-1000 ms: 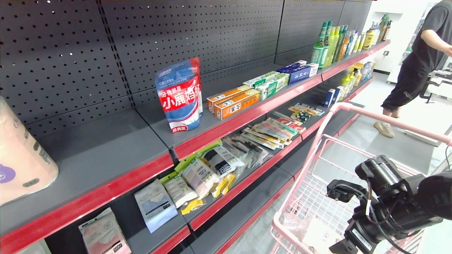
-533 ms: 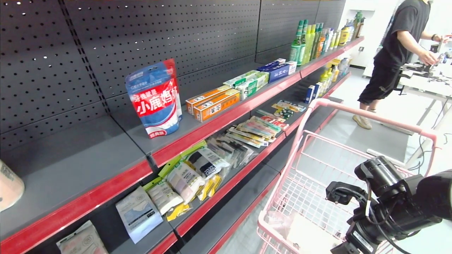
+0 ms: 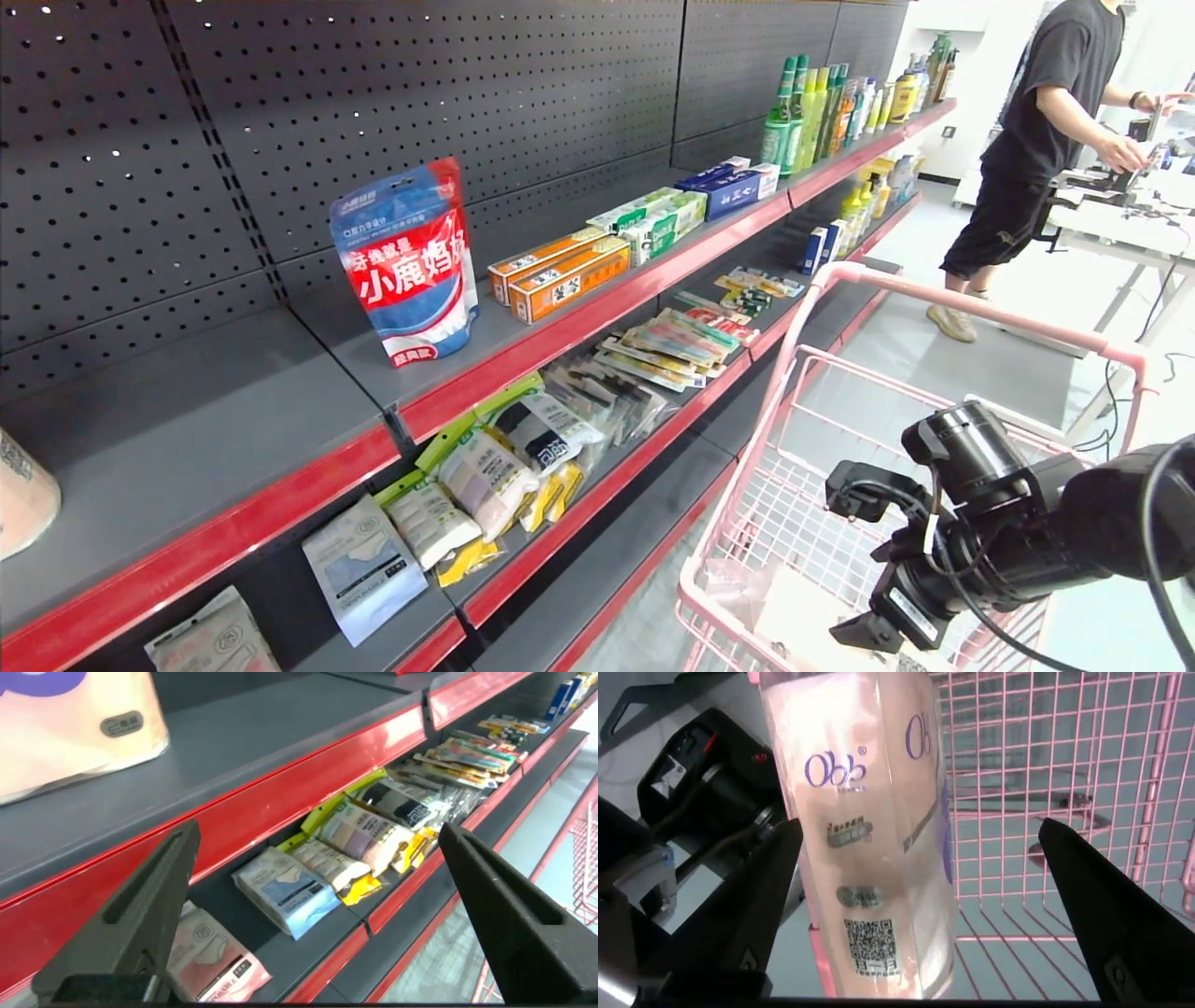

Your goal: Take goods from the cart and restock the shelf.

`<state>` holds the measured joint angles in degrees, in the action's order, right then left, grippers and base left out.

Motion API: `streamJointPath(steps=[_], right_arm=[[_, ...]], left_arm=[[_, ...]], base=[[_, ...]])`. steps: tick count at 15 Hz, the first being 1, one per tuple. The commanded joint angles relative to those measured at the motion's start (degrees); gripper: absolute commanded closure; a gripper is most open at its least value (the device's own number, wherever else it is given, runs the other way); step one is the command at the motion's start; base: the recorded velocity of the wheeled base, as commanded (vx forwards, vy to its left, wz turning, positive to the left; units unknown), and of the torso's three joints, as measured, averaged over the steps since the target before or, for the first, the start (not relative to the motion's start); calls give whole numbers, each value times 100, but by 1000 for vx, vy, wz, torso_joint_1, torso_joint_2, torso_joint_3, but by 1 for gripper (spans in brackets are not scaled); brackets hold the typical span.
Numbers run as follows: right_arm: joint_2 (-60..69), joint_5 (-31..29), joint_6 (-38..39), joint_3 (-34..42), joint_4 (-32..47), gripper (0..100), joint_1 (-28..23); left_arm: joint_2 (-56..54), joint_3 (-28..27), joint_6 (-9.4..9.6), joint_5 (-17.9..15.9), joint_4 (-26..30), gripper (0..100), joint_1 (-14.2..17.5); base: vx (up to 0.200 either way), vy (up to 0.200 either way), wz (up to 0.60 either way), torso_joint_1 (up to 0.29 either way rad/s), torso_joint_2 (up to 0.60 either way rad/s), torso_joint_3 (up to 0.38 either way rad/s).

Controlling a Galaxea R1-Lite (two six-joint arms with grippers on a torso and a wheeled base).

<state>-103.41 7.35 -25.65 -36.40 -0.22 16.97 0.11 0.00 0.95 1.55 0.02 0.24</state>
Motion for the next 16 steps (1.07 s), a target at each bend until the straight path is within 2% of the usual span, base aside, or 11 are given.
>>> streamJointPath(steps=[1, 5, 13, 16], right_arm=[[-364, 3, 7, -51, -171, 0, 219], [-759, 3, 7, -174, -242, 0, 254], [-689, 126, 16, -174, -259, 0, 527], [-909, 117, 16, -148, -268, 0, 456]], left_arm=[[-2, 0, 2, 3, -2, 0, 2], [-2, 0, 2, 3, -2, 0, 2], [-2, 0, -7, 3, 6, 0, 2], [-2, 0, -7, 3, 6, 0, 2]], base=[[0, 0, 0, 0, 0, 0], [0, 0, 0, 0, 0, 0], [0, 0, 0, 0, 0, 0], [0, 0, 0, 0, 0, 0]])
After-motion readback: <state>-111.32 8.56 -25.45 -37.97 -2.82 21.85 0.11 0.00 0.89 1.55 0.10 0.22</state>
